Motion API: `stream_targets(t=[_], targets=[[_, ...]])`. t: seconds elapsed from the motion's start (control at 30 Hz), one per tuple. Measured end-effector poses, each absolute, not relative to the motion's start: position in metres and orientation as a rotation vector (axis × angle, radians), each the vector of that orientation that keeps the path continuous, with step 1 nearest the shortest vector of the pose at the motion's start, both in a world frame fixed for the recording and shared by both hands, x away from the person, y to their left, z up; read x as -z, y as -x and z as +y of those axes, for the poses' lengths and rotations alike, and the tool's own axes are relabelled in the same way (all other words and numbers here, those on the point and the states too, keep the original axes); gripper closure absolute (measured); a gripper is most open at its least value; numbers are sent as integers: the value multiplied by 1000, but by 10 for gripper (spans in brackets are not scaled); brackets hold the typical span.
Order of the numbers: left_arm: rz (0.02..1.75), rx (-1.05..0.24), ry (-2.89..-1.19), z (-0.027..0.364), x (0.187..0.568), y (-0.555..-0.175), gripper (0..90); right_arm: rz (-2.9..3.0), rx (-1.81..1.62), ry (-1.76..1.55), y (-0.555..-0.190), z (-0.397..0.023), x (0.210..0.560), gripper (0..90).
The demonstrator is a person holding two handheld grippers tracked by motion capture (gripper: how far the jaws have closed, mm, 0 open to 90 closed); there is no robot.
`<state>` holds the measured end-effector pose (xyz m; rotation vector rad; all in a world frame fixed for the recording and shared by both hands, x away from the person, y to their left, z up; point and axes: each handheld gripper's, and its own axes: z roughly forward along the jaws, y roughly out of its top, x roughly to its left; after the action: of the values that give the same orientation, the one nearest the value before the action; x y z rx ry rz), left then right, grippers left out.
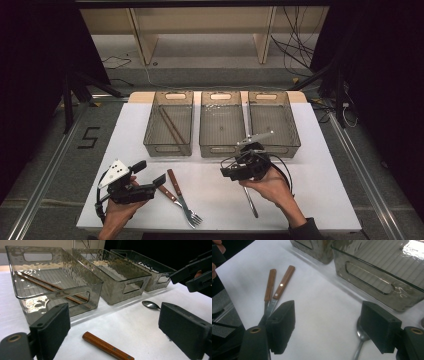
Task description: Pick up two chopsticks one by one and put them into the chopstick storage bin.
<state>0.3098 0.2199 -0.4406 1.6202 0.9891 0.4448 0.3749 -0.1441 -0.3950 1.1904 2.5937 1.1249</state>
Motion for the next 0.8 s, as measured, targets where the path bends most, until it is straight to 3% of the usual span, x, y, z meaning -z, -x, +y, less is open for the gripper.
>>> stream_targets(t=[0.8], targets=[[988, -444, -1623, 218, 439, -311, 99, 2618, -958, -1274, -372, -159, 412, 290]])
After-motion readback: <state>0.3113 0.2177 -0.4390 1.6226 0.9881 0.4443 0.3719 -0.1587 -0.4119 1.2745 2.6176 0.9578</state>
